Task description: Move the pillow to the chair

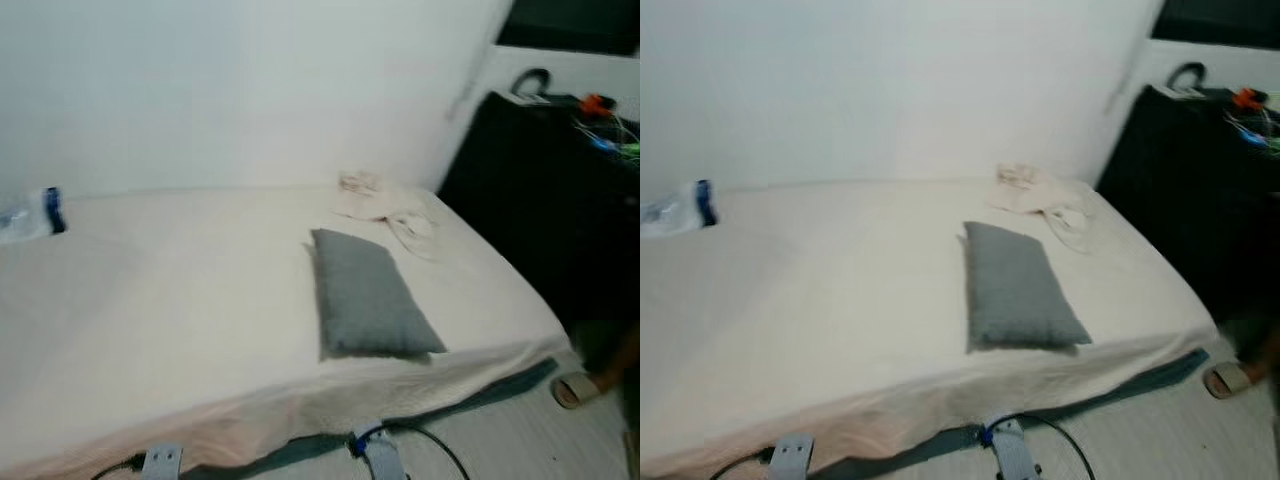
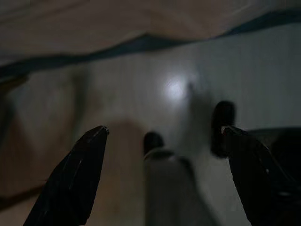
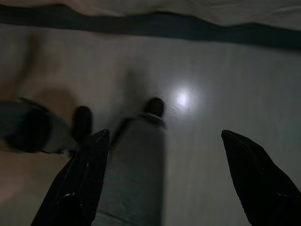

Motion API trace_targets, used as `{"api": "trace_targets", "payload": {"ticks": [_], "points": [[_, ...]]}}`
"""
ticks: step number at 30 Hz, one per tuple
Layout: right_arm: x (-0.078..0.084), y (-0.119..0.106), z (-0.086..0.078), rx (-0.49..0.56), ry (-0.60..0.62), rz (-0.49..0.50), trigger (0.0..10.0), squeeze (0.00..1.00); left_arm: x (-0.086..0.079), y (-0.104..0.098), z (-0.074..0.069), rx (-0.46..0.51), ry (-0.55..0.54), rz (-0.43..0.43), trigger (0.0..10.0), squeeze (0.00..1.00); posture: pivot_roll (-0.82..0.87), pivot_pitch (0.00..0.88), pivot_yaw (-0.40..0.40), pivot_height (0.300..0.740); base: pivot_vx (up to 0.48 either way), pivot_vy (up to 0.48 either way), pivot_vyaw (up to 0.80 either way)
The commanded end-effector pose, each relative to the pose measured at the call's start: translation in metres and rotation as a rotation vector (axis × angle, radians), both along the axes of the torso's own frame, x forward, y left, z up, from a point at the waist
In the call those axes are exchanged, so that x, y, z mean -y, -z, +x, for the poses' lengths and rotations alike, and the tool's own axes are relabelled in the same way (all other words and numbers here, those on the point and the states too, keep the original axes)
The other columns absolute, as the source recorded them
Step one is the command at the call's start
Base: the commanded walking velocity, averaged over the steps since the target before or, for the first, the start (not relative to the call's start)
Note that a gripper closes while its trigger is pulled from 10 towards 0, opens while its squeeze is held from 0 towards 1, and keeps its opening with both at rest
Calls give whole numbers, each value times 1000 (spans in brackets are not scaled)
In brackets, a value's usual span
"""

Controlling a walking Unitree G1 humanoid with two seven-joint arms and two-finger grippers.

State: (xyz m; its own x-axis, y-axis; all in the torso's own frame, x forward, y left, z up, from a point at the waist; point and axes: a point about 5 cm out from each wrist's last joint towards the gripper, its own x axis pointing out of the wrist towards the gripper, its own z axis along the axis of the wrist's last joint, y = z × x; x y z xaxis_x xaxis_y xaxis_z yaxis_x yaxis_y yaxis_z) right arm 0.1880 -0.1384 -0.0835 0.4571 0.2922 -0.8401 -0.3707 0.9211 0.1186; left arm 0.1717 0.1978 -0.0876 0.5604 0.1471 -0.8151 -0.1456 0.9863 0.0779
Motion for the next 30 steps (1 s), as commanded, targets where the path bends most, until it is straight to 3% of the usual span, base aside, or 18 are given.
{"api": "trace_targets", "payload": {"ticks": [1,30], "points": [[-1,-1,1,12,11,12,10000,0,3,6,-12,-47,-8,-12,10000,0,117,0,-113,740,0,0,0],[7,3,-8,-22,32,35,10000,0,6,7,-12,-61,13,-17,10000,0,116,0,-123,740,0,-332,0]]}}
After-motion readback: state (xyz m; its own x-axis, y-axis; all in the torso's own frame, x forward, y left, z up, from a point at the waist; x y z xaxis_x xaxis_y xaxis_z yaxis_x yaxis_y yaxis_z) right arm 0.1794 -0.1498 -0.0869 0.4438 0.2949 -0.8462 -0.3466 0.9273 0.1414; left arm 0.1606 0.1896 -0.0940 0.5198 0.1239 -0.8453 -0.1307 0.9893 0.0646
